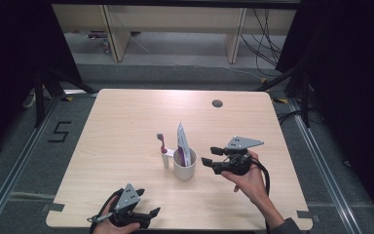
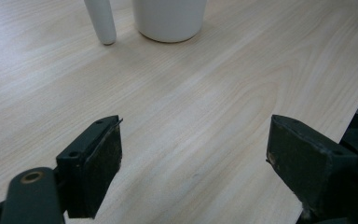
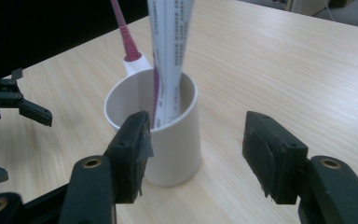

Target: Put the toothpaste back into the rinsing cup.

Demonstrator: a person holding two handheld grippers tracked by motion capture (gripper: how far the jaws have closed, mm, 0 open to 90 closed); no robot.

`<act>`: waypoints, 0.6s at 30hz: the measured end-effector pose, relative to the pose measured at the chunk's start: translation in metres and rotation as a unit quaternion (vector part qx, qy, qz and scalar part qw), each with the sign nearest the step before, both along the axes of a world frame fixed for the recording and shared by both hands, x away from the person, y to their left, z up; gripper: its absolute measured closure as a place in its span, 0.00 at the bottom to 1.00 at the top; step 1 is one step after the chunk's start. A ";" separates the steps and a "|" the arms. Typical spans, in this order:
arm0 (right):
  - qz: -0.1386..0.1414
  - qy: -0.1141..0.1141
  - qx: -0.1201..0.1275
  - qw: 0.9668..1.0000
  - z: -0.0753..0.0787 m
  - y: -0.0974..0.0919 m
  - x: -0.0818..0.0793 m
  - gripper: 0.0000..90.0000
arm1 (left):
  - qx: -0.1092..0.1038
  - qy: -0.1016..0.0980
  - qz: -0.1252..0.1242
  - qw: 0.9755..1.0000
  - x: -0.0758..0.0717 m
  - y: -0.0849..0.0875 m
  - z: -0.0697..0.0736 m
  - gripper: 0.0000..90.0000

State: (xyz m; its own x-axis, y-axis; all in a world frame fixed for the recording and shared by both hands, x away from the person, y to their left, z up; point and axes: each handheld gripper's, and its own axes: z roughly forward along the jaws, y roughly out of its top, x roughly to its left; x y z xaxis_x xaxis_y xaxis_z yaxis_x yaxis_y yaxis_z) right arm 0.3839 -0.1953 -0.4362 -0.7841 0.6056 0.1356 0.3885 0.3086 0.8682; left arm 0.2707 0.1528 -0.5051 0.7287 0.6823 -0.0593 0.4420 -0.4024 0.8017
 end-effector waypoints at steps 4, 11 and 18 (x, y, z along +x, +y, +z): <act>-0.010 0.009 0.000 1.000 0.000 -0.014 -0.004 0.46 | 0.002 0.000 0.000 1.000 0.000 0.000 0.000 0.20; -0.028 0.030 0.010 0.999 -0.004 -0.036 -0.011 0.43 | -0.015 0.004 0.004 1.000 0.000 -0.001 -0.001 0.20; -0.047 0.033 0.009 0.998 -0.008 -0.058 -0.020 0.39 | -0.019 0.005 0.010 1.000 0.000 -0.002 -0.001 0.20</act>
State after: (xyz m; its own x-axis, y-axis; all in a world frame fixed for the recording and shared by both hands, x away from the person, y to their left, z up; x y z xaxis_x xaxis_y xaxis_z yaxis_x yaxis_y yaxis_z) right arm 0.3640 -0.2533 -0.4438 -0.7134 0.6727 0.1962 0.4710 0.2531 0.8450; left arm 0.2703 0.1509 -0.5065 0.7144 0.6935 -0.0926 0.4571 -0.3624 0.8122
